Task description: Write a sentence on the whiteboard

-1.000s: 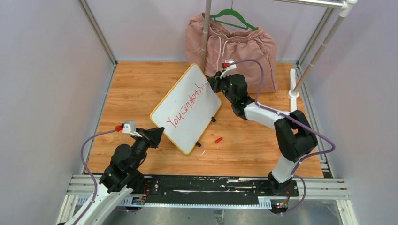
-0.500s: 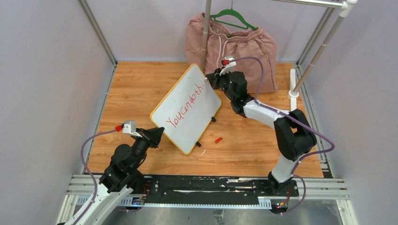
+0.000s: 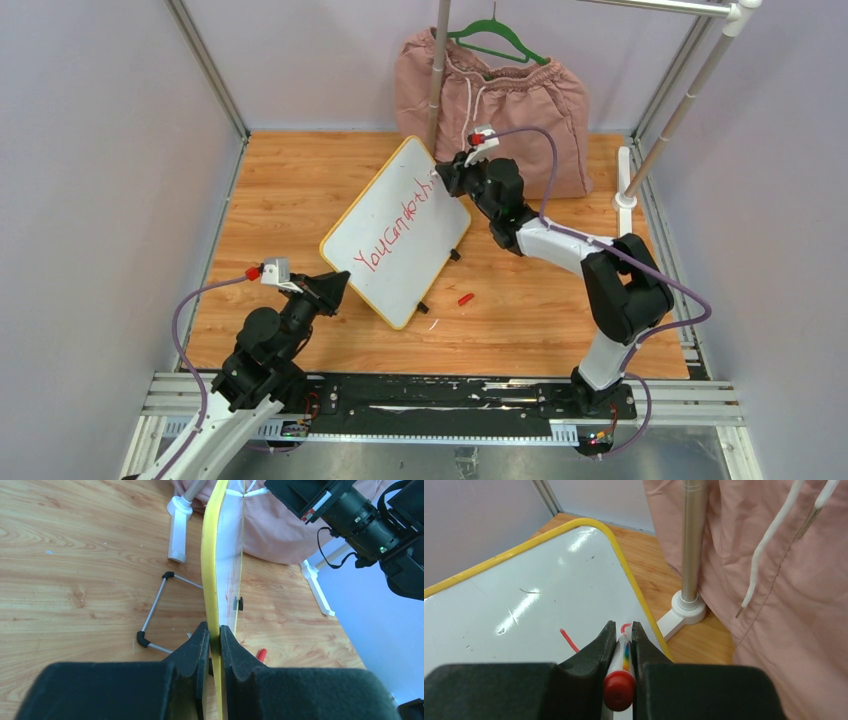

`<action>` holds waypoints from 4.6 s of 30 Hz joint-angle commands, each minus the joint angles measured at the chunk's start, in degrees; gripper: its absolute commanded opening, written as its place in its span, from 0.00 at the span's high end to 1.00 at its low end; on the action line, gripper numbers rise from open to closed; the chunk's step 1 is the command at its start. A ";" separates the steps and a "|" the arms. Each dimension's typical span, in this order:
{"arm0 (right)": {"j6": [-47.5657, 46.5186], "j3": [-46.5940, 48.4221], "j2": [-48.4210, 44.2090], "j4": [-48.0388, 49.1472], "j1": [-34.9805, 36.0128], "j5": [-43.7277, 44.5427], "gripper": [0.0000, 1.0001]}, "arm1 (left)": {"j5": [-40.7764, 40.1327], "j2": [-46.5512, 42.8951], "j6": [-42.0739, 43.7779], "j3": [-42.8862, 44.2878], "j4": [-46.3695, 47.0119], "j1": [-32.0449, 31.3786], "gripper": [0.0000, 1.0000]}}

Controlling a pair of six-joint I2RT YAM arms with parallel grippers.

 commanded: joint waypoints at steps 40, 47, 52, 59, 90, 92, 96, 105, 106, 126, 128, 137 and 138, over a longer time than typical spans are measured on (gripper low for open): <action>0.63 -7.02 0.19 1.28 -0.46 0.38 1.00 | -0.16 -3.64 2.93 0.46 -2.62 -0.12 1.00; 0.70 -5.93 0.01 0.96 2.32 -0.59 1.00 | -0.09 -3.63 2.89 0.54 -2.70 -0.12 1.00; 0.64 -5.60 -0.54 0.82 3.97 -0.35 1.00 | -0.09 -3.69 2.93 0.55 -2.73 -0.12 1.00; -0.27 -5.90 -3.26 -0.22 4.12 1.82 1.00 | -0.09 -3.72 2.89 0.44 -2.71 -0.12 1.00; 3.81 -5.09 0.32 4.51 -2.04 3.78 1.00 | 0.17 -3.72 3.17 0.63 -2.78 -0.12 1.00; 3.97 -5.07 0.59 5.23 -2.04 3.63 1.00 | 0.17 -3.72 3.22 0.63 -2.78 -0.12 1.00; 4.32 -4.62 1.16 5.37 -2.00 2.79 1.00 | 0.51 -3.72 3.48 0.39 -2.43 -0.12 1.00; 5.04 -3.64 2.73 5.17 -1.78 0.62 1.00 | 0.96 -3.90 3.98 0.71 -2.36 -0.12 1.00; 5.08 -3.64 2.73 5.14 -1.78 0.48 1.00 | 0.96 -3.90 4.04 0.75 -2.34 -0.12 1.00; 4.95 -3.14 2.69 3.77 -1.69 -0.07 1.00 | 0.48 -3.90 3.71 1.00 -3.04 -0.14 1.00; 4.62 -3.51 1.93 3.60 -1.74 0.33 1.00 | -0.32 -3.90 3.16 1.07 -3.65 -0.12 1.00; 3.88 -5.80 -5.42 2.20 -1.78 2.29 1.00 | -3.43 -3.94 0.66 1.83 -6.18 -0.12 0.90; 3.84 -6.23 -6.61 1.92 -1.84 2.36 1.00 | -3.59 -3.90 0.51 1.85 -6.30 -0.16 0.88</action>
